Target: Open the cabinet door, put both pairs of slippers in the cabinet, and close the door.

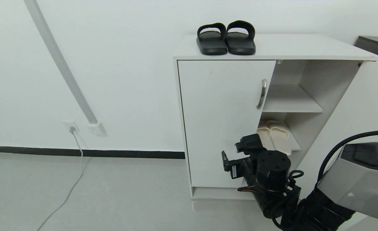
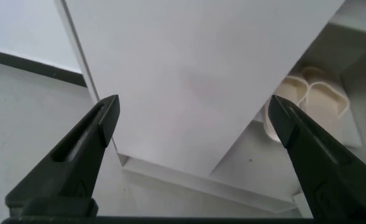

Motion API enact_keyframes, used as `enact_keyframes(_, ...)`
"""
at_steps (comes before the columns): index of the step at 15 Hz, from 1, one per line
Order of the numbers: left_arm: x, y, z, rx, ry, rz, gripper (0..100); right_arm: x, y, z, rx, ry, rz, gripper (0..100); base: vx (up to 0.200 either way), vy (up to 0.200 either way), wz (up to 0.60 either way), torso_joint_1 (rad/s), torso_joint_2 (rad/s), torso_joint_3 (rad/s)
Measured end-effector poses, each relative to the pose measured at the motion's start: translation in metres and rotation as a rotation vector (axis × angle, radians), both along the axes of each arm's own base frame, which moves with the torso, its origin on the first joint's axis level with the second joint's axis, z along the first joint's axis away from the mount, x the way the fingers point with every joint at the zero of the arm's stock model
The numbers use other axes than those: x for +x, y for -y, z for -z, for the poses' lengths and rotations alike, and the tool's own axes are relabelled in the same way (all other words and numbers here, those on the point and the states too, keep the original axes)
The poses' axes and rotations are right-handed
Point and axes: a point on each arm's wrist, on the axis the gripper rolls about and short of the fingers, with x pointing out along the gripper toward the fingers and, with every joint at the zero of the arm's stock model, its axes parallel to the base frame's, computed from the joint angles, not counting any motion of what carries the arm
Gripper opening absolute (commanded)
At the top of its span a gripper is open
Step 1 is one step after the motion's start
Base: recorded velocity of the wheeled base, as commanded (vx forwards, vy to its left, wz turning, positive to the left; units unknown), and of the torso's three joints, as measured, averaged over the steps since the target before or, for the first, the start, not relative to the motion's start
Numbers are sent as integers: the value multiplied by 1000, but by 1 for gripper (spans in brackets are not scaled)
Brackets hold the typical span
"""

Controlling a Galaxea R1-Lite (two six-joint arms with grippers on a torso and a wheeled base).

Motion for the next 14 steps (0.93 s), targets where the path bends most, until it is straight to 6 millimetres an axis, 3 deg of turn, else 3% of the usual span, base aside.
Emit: enact_keyframes(14,0,0,0,0,-1,1,0,1,2,0,1,0,6,100,0,0,0,177,-496,-317)
